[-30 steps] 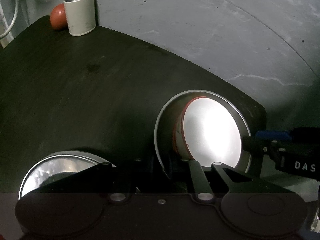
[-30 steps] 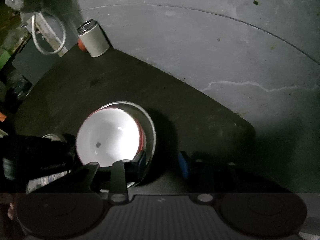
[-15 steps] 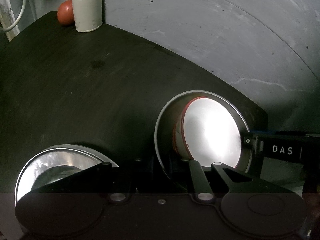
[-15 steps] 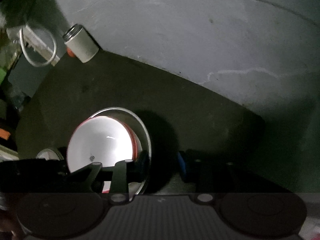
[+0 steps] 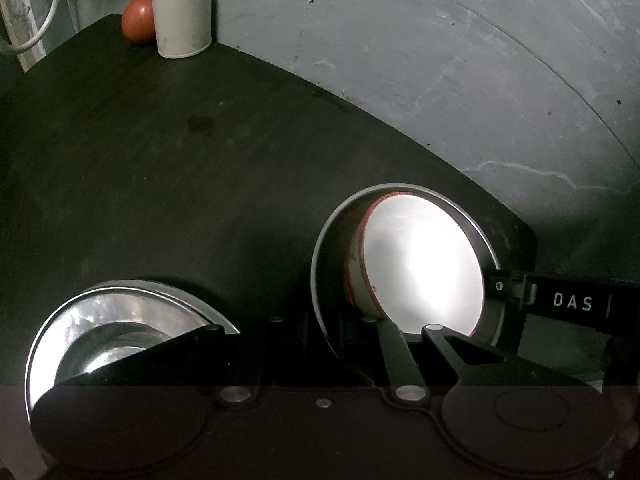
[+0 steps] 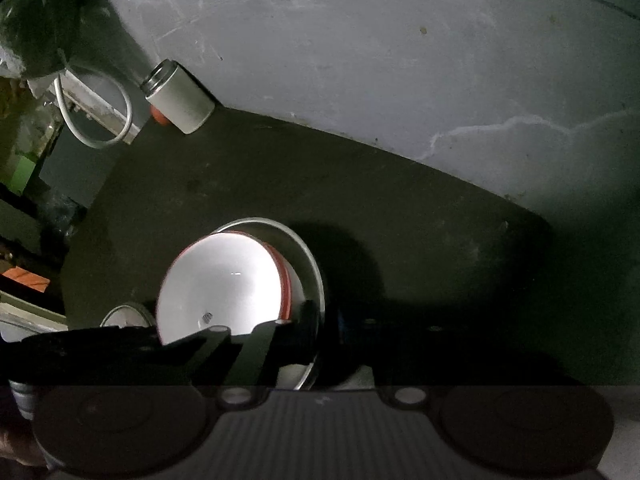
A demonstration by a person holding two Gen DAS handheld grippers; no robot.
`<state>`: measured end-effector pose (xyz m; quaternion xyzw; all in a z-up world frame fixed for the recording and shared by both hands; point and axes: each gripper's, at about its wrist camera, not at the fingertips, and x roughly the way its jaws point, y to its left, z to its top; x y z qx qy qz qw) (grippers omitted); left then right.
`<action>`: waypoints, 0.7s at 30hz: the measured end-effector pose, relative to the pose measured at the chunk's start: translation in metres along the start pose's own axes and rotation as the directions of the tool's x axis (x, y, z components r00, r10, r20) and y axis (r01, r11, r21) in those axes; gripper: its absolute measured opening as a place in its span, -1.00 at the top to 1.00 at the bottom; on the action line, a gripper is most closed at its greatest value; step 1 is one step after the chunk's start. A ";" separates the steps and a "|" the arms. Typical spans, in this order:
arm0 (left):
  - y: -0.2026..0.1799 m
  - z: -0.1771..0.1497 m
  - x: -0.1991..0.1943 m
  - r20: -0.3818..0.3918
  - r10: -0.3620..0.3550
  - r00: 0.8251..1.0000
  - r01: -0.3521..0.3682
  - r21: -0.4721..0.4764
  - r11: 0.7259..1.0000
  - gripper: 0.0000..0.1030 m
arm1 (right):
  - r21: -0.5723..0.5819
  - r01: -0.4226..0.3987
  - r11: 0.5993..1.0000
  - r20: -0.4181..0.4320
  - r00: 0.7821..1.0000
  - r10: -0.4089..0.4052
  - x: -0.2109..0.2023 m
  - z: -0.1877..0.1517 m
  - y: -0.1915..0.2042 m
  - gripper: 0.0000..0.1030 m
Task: Organize plates and bowls
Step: 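Lift the steel bowl holding the white bowls with both tools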
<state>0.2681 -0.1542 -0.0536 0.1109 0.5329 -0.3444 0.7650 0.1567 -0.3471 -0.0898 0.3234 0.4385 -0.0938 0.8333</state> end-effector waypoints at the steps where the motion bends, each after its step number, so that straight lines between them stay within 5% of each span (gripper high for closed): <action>1: 0.001 0.000 0.000 0.000 0.000 1.000 0.000 -0.003 1.000 0.75 | 0.008 -0.007 1.000 0.000 1.000 0.007 0.000 0.000 -0.001 0.78; 21: -0.003 -0.002 -0.007 0.036 -0.031 0.999 0.035 -0.118 0.992 0.81 | 0.047 -0.026 0.999 0.004 1.000 0.026 -0.005 -0.004 -0.008 0.78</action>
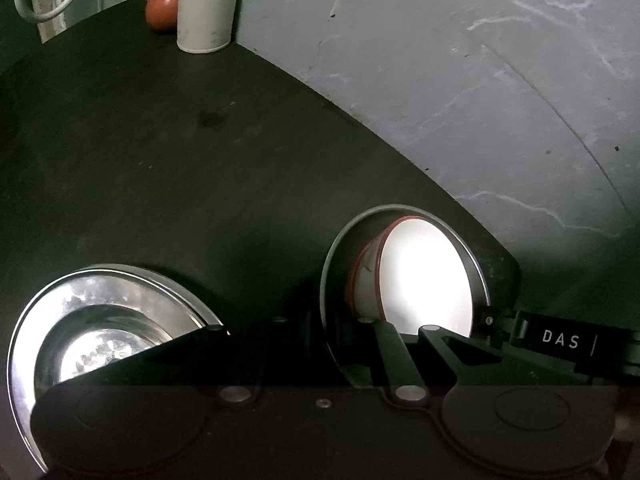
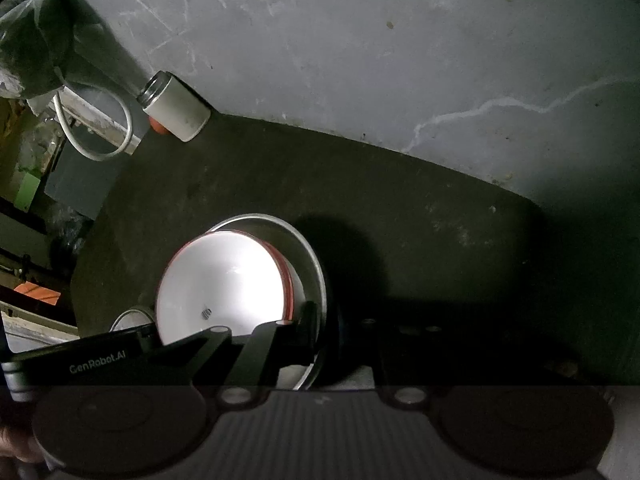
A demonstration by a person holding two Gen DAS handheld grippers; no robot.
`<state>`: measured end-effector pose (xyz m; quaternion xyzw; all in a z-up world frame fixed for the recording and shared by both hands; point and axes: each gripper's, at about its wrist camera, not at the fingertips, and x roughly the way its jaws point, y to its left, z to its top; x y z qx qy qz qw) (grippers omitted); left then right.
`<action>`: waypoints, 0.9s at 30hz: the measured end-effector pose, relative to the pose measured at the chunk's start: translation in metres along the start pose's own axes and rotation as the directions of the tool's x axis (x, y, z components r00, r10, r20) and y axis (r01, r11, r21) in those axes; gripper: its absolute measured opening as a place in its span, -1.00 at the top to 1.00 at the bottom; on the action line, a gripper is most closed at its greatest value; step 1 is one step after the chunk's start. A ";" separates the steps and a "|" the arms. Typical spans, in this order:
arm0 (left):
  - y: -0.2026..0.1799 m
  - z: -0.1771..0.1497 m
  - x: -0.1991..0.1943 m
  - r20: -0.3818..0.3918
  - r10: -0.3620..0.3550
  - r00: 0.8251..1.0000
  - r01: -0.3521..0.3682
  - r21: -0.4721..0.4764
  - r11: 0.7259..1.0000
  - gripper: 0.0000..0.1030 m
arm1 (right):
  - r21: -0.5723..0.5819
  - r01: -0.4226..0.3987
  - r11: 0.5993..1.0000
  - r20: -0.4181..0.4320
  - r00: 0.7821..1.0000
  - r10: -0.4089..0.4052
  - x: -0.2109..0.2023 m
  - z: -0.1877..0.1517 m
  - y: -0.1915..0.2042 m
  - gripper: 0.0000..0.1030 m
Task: Organize plates and bowls
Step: 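Lift the steel bowl holding the white bowls with both tools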
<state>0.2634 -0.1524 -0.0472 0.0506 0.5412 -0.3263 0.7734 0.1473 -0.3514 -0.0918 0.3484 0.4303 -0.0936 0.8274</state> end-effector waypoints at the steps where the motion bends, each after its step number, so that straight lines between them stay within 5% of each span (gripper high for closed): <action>1: 0.000 -0.001 0.000 0.002 -0.001 1.000 0.001 0.000 1.000 0.81 | -0.001 0.000 1.000 0.002 1.000 0.000 -0.001 0.000 0.000 0.78; 27: 0.034 -0.018 -0.056 0.114 0.050 0.992 -0.034 -0.140 0.990 0.82 | -0.171 -0.082 0.982 -0.012 0.997 0.081 -0.007 0.010 0.049 0.78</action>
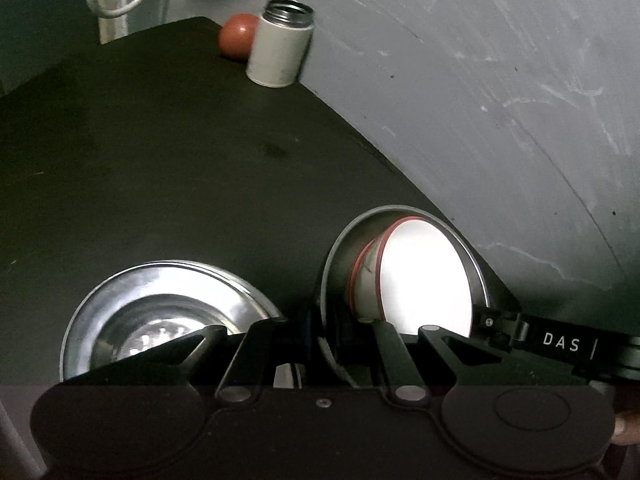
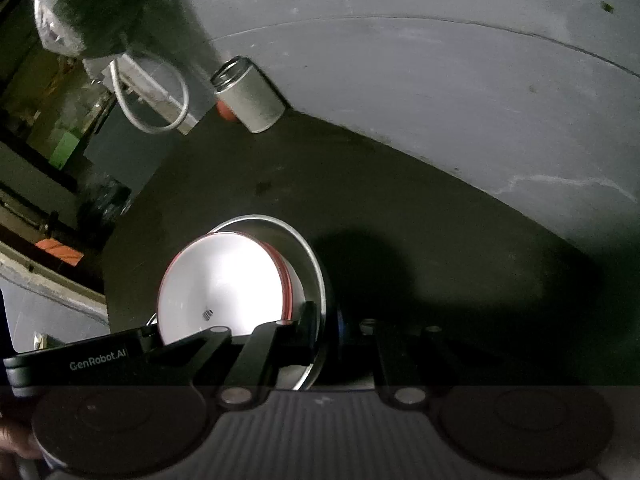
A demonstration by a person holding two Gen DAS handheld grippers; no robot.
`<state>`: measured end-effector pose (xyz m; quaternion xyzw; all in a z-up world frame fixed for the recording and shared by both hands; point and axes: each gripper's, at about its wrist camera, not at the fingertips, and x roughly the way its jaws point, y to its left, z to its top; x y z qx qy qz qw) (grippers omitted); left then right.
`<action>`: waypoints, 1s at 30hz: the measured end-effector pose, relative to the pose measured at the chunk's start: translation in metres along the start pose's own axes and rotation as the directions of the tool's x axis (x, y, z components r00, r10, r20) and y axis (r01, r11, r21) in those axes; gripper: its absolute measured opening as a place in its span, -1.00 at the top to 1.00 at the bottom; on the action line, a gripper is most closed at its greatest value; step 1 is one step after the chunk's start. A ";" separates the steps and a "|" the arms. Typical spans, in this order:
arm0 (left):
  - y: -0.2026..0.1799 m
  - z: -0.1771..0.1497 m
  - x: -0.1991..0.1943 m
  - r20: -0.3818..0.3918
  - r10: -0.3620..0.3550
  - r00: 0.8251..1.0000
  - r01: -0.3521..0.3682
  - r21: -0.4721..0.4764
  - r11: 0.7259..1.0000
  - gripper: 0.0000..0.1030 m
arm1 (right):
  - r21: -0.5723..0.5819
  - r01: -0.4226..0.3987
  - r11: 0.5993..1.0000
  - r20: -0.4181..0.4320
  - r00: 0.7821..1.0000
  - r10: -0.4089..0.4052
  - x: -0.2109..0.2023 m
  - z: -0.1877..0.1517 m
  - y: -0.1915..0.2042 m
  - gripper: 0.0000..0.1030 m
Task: Organize plates and bowls
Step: 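Lift the steel bowl holding the white bowls with both tools, then carry the steel bowl stack over the steel plate stack with both tools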
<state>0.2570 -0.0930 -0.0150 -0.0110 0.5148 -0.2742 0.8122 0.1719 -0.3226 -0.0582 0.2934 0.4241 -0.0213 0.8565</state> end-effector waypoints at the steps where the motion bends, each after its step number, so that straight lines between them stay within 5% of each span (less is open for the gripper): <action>1: 0.002 0.000 -0.002 0.004 0.004 1.000 -0.004 -0.007 1.000 0.81 | -0.007 -0.003 1.000 -0.002 1.000 0.003 0.001 0.001 0.003 0.78; 30: 0.071 -0.037 -0.056 0.086 0.144 0.986 -0.120 -0.242 0.963 0.81 | -0.227 -0.138 0.964 -0.132 0.985 0.110 0.030 -0.007 0.083 0.78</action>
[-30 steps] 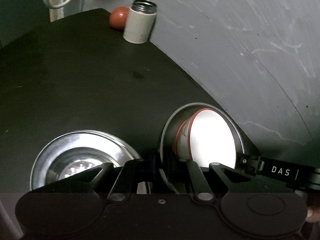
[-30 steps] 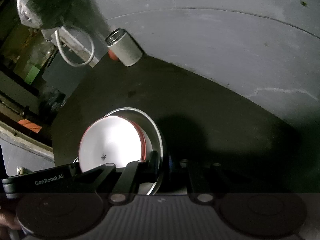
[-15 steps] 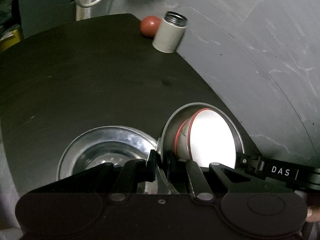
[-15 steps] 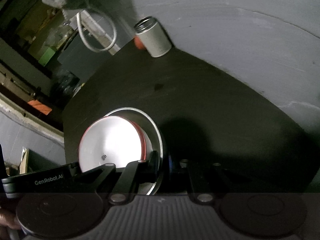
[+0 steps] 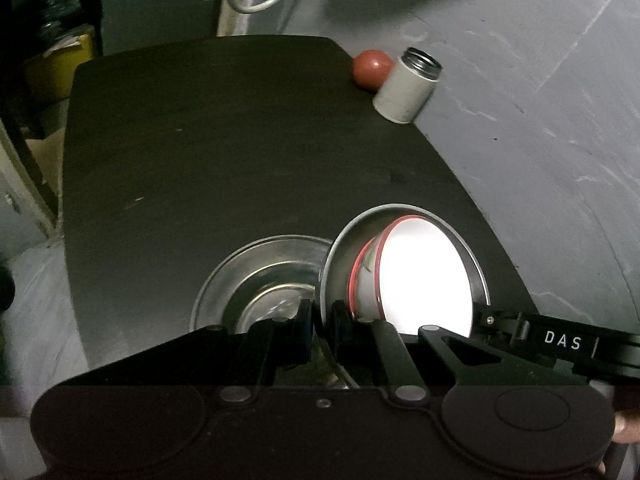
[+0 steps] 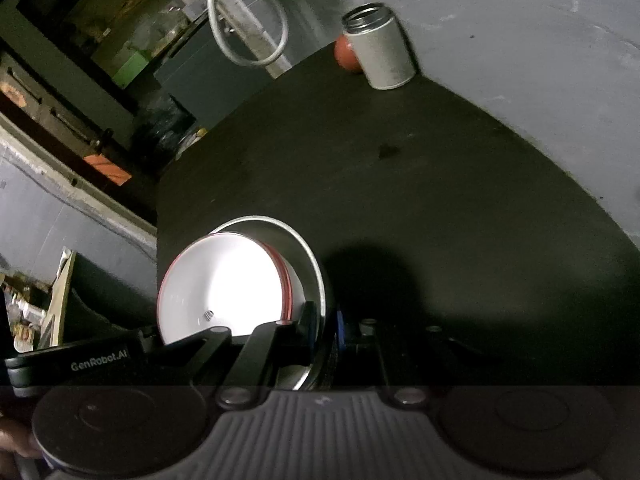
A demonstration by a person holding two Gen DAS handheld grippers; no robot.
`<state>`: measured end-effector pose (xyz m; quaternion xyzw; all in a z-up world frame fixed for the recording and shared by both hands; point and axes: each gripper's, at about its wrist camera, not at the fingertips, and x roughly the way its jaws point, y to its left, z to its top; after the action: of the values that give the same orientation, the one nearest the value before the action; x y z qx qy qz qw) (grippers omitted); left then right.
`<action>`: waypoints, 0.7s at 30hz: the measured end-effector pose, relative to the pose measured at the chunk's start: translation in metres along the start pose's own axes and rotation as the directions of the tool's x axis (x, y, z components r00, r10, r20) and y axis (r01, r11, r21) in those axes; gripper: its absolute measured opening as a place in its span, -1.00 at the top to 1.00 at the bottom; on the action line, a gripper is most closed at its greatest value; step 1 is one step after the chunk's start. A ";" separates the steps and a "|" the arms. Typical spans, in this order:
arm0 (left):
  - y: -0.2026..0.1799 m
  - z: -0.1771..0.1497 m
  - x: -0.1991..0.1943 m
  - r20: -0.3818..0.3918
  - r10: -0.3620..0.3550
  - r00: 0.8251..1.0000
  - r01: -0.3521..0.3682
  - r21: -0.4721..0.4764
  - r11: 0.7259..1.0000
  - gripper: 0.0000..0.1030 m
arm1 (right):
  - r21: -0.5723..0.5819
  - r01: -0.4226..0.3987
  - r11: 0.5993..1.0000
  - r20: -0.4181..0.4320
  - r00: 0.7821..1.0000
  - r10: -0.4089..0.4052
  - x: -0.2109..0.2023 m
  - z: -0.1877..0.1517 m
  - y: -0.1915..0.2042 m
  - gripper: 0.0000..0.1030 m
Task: Organize plates and bowls
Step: 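Carry the steel bowl stack over the steel plate stack with both tools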
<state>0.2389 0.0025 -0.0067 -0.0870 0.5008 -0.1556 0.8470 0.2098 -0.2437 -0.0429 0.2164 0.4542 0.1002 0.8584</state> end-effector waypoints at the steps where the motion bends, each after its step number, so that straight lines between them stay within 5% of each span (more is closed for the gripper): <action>1: 0.003 -0.002 -0.002 0.002 0.004 1.000 -0.004 -0.006 1.000 0.81 | -0.005 -0.003 1.000 -0.003 1.000 0.003 0.001 0.000 0.002 0.78; 21: 0.035 -0.022 -0.007 -0.010 0.069 0.998 -0.070 -0.119 0.990 0.81 | -0.089 -0.045 0.995 -0.100 0.994 0.036 0.020 -0.007 0.031 0.78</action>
<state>0.2229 0.0380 -0.0226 -0.1195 0.5145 -0.0959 0.8437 0.2163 -0.2072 -0.0463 0.1810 0.4864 0.1489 0.8418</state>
